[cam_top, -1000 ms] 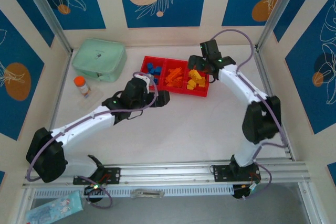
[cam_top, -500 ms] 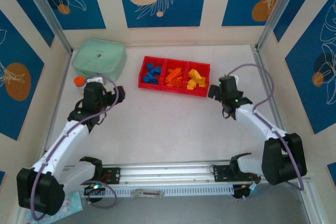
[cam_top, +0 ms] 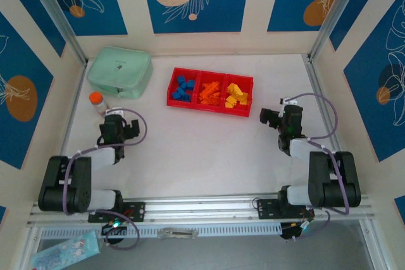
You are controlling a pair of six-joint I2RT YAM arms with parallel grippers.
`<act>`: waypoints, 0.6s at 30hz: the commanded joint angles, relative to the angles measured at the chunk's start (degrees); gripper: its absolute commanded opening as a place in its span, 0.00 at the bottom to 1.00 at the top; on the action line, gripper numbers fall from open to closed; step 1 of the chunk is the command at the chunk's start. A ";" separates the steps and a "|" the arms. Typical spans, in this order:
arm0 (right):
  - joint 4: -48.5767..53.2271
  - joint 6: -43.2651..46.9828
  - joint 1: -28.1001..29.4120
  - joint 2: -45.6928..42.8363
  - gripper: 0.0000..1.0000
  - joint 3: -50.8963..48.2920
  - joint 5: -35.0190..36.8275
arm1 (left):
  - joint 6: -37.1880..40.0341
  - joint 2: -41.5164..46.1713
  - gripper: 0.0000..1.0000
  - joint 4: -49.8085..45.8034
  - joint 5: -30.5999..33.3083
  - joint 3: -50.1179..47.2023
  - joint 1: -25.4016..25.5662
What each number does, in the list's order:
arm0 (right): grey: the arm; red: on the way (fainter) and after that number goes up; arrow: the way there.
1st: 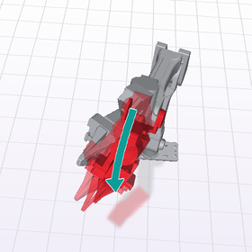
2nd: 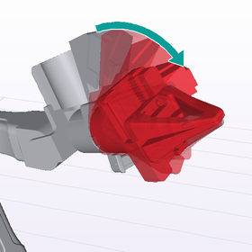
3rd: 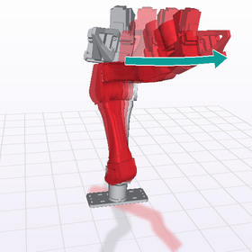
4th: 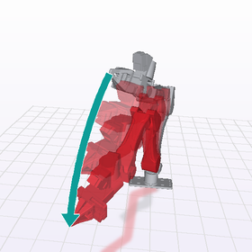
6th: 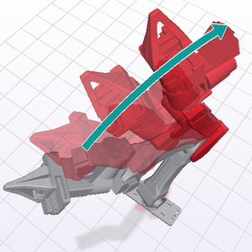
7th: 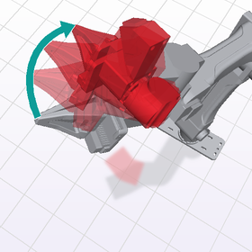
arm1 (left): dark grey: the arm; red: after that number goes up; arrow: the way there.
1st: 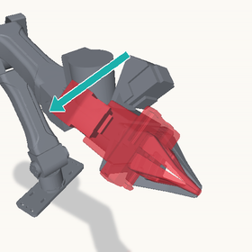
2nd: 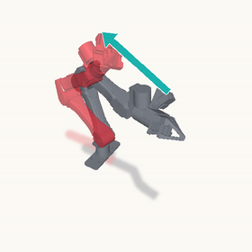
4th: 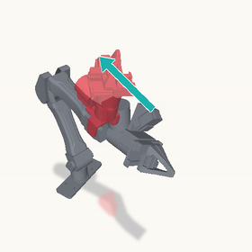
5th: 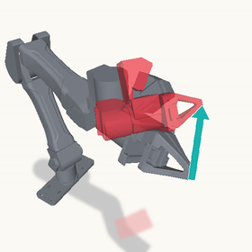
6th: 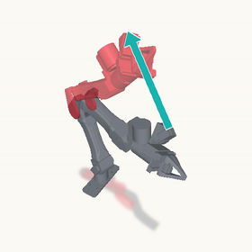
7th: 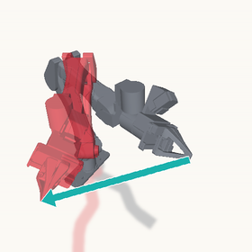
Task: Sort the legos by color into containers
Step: Reset both arms
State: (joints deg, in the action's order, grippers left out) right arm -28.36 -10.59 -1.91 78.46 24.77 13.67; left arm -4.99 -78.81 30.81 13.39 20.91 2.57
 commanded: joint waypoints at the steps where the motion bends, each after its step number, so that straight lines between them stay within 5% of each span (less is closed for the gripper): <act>1: -12.77 2.75 -0.39 5.27 0.99 0.46 -11.76 | 3.69 -4.79 0.99 21.05 -7.19 -1.22 -0.83; 4: -21.33 6.11 2.47 9.29 0.99 -2.07 -11.08 | 5.61 -11.71 0.99 30.92 -12.34 -2.44 -0.80; 18: -17.12 5.14 1.58 8.73 0.99 -0.56 -10.51 | 5.73 -10.84 0.99 25.48 -7.41 -0.61 0.64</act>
State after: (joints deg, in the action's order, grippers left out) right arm -43.35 -6.50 -0.12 87.55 23.99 4.25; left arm 0.12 -89.49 54.46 5.65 19.66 2.92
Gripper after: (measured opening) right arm 0.991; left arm 0.994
